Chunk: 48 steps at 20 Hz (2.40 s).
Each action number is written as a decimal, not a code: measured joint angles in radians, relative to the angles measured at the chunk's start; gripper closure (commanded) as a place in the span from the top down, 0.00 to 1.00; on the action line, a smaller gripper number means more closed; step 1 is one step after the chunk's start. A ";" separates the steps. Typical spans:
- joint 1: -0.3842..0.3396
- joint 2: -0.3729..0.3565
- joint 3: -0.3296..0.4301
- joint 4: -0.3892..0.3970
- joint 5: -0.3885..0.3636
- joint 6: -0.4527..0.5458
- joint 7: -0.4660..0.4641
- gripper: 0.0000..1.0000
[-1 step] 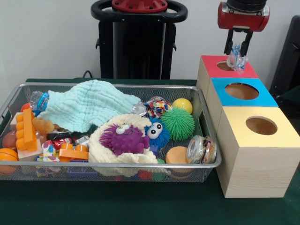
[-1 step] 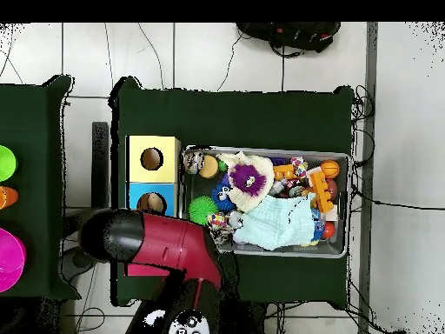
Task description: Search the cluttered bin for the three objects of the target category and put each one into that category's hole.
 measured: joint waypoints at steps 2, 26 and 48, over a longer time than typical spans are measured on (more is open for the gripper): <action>0.009 -0.002 0.000 0.005 0.002 -0.004 0.000 0.00; 0.039 0.003 -0.006 0.029 0.007 -0.027 0.031 0.00; 0.037 0.105 -0.011 -0.104 0.010 -0.027 0.034 0.00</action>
